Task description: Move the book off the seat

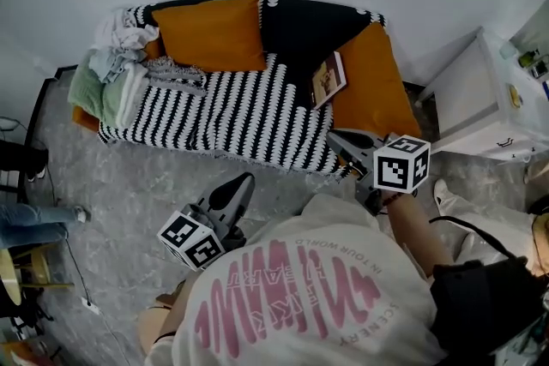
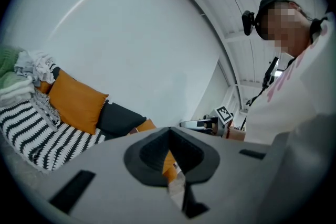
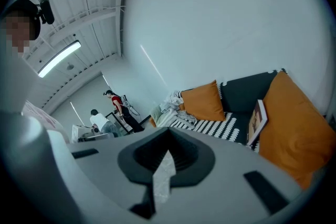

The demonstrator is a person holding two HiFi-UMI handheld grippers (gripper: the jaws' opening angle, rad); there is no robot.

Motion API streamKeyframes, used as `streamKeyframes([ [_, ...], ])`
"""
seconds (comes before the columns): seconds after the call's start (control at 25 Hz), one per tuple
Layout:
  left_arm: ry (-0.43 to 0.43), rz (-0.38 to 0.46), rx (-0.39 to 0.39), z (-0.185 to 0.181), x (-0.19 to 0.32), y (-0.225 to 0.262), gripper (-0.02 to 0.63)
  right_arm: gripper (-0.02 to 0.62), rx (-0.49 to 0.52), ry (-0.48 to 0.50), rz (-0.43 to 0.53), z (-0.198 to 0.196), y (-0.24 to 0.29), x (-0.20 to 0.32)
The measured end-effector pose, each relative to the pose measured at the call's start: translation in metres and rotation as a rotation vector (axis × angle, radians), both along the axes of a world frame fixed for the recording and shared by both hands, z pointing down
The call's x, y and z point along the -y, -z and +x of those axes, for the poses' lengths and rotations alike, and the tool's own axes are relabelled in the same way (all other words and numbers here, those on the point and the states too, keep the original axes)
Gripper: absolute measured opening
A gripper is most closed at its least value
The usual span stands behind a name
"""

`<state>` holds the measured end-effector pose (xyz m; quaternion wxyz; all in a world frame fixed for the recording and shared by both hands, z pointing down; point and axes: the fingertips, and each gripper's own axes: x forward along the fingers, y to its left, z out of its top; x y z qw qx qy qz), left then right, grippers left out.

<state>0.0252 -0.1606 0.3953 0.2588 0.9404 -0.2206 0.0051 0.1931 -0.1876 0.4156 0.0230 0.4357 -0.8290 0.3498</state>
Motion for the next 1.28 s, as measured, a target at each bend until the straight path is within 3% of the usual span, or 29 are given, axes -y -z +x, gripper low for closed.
streamKeyframes([
  [0.56, 0.166, -0.028, -0.007, -0.030, 0.016, -0.006, 0.009, 0.006, -0.013, 0.139, -0.040, -0.028, -0.016, 0.040],
  [0.76, 0.189, -0.024, -0.001, -0.029, 0.027, -0.004, 0.009, 0.006, -0.013, 0.177, -0.036, -0.032, -0.013, 0.058],
  [1.28, 0.197, -0.018, 0.007, 0.013, 0.081, 0.004, 0.008, 0.006, -0.013, 0.126, -0.039, 0.031, -0.020, 0.122],
])
